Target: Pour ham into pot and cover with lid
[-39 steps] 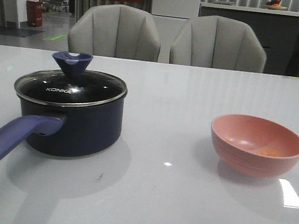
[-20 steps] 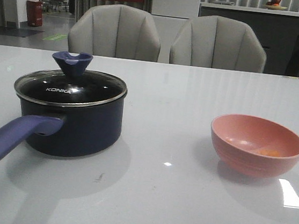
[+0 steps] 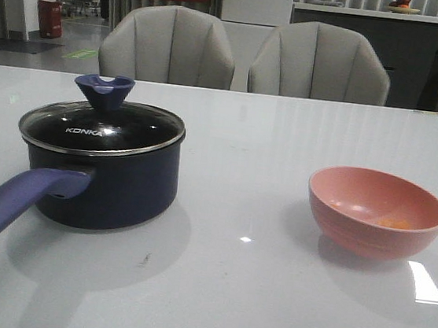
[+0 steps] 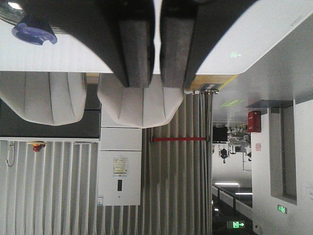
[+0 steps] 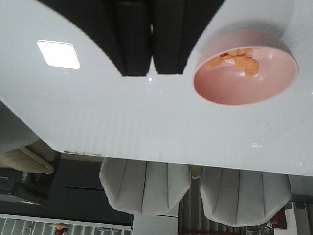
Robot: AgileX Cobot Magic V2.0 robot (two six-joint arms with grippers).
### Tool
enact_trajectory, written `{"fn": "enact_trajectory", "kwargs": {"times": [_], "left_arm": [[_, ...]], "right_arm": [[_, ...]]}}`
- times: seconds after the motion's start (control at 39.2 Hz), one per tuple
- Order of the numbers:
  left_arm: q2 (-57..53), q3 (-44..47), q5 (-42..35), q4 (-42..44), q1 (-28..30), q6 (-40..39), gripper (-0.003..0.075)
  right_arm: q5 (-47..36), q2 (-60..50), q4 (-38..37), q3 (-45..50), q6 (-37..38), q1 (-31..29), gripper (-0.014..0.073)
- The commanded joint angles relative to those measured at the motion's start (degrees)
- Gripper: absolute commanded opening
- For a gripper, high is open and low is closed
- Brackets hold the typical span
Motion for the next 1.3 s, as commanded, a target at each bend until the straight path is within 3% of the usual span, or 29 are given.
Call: {"fn": "enact_trajectory", "kwargs": {"times": [0.0,0.28,0.64,0.71,0.87,0.97,1.27], "left_arm": [[3.4,-7.2,1.3,-0.6,0.2,-0.5,0.0133],[19.7,-24.8,23.9,-0.6,0.2,-0.5,0.0133],[28.5,-26.1,27.0,-0.6,0.2,-0.5,0.0140],[29.1,-26.1,26.9,-0.6,0.2,-0.5,0.0197],[31.0,-26.1,26.8,-0.6,-1.6,-0.5,0.0492],[33.6,-27.3,27.7,-0.6,-2.7,-0.5,0.0608],[49.8,-43.8,39.7,-1.2,-5.6,-0.5,0.0604]], "right_arm": [[-4.6,-1.0,-0.8,-0.3,-0.2,-0.2,0.0148],[-4.6,-1.0,-0.8,-0.3,-0.2,-0.2,0.0148],[-4.6,-1.0,-0.8,-0.3,-0.2,-0.2,0.0148],[-4.6,-1.0,-0.8,-0.3,-0.2,-0.2,0.0148],[-4.6,-1.0,-0.8,-0.3,-0.2,-0.2,0.0148],[-4.6,-1.0,-0.8,-0.3,-0.2,-0.2,0.0148],[-4.6,-1.0,-0.8,-0.3,-0.2,-0.2,0.0148]]}}
